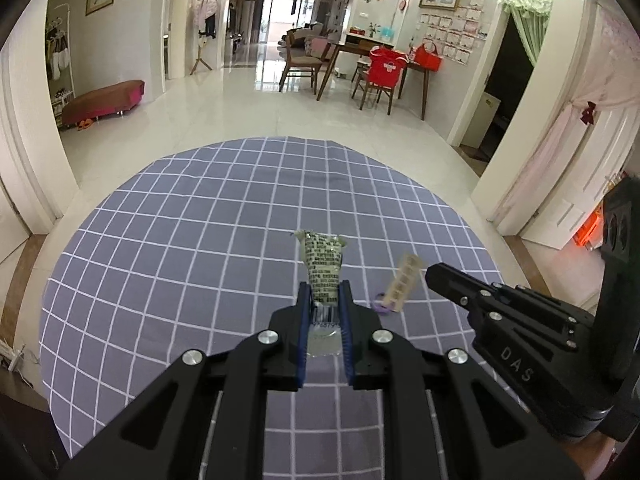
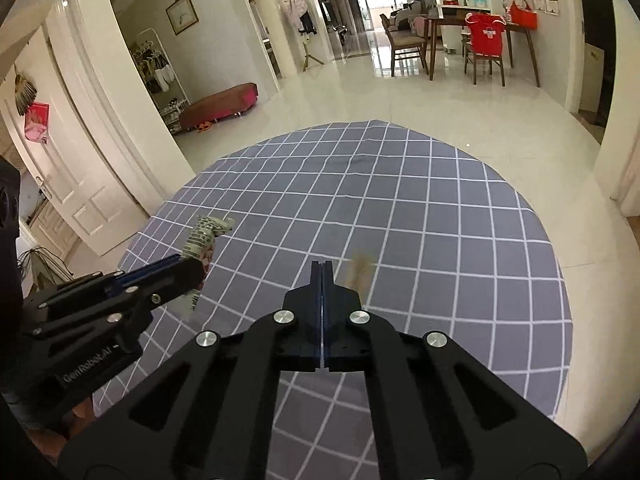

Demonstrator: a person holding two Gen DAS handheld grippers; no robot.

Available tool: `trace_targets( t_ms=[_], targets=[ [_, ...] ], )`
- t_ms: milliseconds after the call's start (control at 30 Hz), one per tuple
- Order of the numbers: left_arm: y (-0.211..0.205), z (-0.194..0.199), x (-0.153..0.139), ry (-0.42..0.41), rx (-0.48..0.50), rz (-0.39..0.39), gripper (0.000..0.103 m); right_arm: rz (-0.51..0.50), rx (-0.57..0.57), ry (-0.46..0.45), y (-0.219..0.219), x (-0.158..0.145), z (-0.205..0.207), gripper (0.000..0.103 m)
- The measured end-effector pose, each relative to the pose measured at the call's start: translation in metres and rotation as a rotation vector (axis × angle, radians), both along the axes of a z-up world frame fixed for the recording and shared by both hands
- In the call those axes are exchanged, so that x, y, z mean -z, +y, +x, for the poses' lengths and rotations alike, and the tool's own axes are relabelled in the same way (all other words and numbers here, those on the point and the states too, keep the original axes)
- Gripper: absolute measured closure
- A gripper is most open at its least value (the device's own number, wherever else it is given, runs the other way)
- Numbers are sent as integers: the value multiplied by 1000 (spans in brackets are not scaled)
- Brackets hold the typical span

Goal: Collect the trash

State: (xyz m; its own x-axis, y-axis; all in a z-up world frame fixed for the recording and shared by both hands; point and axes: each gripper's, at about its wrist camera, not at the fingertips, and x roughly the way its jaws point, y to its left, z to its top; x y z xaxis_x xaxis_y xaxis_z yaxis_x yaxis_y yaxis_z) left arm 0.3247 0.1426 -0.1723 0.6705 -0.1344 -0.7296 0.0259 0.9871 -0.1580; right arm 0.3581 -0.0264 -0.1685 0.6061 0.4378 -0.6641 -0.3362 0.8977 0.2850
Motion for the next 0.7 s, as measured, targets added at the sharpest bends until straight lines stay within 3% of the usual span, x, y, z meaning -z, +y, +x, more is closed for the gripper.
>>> trace_targets(
  t_ms=[233,333,367,400,433,467,633,700],
  targets=[
    [-16,-11,-10,-22,21,0,89,39,44,-14,-30,-14,-11,103],
    [-16,-13,-11,-26,21,0,89,45,48,33,-34,-5,-6,100],
    [-15,-13,-10,-25,17,4,89,54,47,51,-35,1,-4,91],
    [-14,-13,-8,-22,15,3,89,44,59,52,-33,7,-3,61],
    [-11,-13,-6,-18,13,0,89,32,71,47,-31,10,-3,41],
    [-11,-12,-4,-13,11,0,89,24,75,38,-27,16,-2,32],
    [0,-1,11,14,5,4,89,8,63,99,-5,43,20,36],
    [3,5,17,25,4,7,89,-6,55,120,4,53,31,47]
  ],
)
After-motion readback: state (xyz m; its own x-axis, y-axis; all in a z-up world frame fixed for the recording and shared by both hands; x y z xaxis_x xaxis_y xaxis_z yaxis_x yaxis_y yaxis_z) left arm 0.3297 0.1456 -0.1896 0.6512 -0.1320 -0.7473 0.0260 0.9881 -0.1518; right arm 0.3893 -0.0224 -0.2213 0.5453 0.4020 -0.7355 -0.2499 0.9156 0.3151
